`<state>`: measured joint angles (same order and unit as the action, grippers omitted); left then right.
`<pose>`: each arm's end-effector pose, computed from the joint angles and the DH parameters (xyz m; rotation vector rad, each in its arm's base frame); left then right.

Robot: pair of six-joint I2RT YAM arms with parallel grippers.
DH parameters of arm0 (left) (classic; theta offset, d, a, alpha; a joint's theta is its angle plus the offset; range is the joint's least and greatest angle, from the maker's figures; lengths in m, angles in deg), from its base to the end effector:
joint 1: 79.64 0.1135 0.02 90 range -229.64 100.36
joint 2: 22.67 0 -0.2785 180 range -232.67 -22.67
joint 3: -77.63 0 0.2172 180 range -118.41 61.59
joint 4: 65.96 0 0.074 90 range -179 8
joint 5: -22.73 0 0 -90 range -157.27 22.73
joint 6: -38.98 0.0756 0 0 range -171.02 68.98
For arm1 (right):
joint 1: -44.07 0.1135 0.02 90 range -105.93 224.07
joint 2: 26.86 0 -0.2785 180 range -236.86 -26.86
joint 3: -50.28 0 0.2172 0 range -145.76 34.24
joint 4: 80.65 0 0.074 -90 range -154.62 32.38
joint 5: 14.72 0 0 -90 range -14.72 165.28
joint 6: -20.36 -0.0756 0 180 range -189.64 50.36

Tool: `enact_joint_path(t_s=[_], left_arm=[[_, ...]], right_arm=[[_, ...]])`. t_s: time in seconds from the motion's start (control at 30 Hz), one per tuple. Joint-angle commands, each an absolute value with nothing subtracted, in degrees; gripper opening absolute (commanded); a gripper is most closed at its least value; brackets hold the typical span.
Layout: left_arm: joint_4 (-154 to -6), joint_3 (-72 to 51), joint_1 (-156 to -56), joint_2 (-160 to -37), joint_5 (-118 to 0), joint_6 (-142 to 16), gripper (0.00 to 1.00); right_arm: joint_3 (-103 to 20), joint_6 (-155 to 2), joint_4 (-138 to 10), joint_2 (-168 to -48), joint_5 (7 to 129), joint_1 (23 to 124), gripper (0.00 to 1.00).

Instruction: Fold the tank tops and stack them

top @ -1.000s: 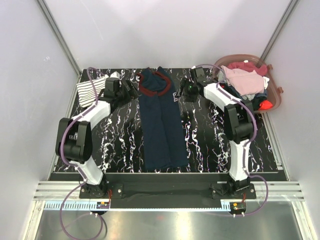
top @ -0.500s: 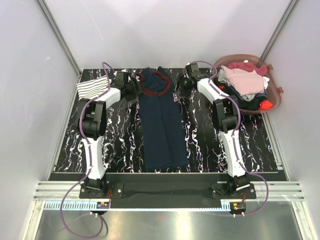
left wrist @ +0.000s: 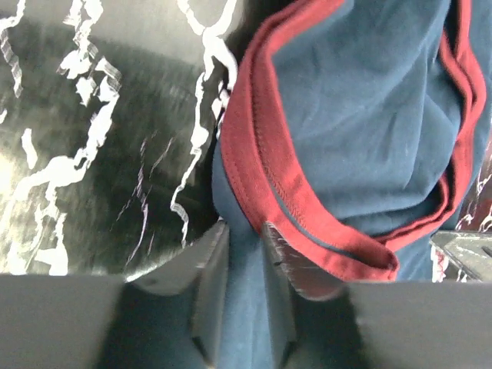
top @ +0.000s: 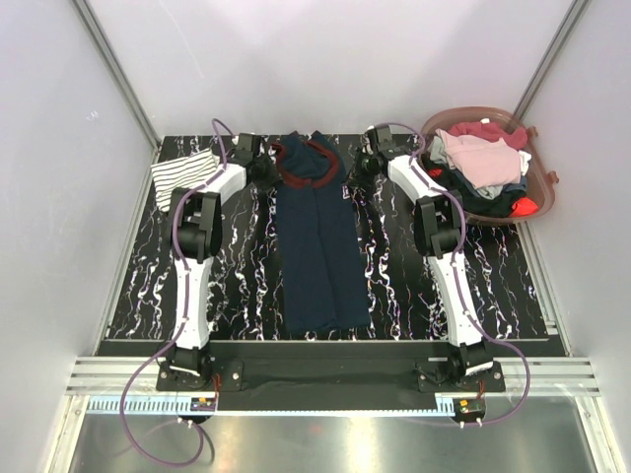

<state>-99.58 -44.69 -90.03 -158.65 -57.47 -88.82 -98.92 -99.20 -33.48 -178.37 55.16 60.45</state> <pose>0.5210 -0.1086 0.1466 -0.5036 2.4140 -0.5864 0.5453 0.1874 0.1274 0.1250 2.5173 0.7731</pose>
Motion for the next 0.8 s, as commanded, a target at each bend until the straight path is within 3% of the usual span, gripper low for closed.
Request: enact_joint_path(t_s=[0.0,0.1,0.13,0.17,0.27,0.3,0.43,0.77], left_arm=[[-101.95,-49.83,-89.83,-162.67,-56.90,-88.72,0.24],[-101.25,-53.09,-89.83,-165.39,-56.29,-89.42,0.09],[-101.07,-53.62,-89.92,-166.18,-56.28,-89.68,0.09],[-100.90,-54.15,-89.83,-166.37,-56.02,-89.77,0.11],[-100.63,-53.99,-89.83,-164.88,-55.05,-89.51,0.42],[-99.50,-50.94,-89.83,-163.57,-55.40,-88.99,0.58],[-94.39,-39.15,-89.83,-151.38,-58.03,-87.41,0.74],[-88.94,-9.27,-93.07,-124.55,-63.48,-87.40,0.78]], right_arm=[[-98.66,-100.92,-35.17,-178.66,54.62,58.49,0.00],[-91.90,-102.24,-39.64,-175.23,55.94,57.61,0.00],[-88.14,-102.51,-42.35,-174.09,56.29,57.26,0.00],[-86.88,-102.60,-43.69,-172.78,55.51,57.17,0.08],[-88.97,-101.37,-42.21,-173.29,54.19,56.90,0.48],[-89.59,-101.02,-41.60,-173.12,53.57,56.90,0.51],[-84.77,-99.87,-42.55,-166.81,54.88,56.99,0.54],[-57.98,-98.12,-43.26,-143.34,64.82,62.96,0.53]])
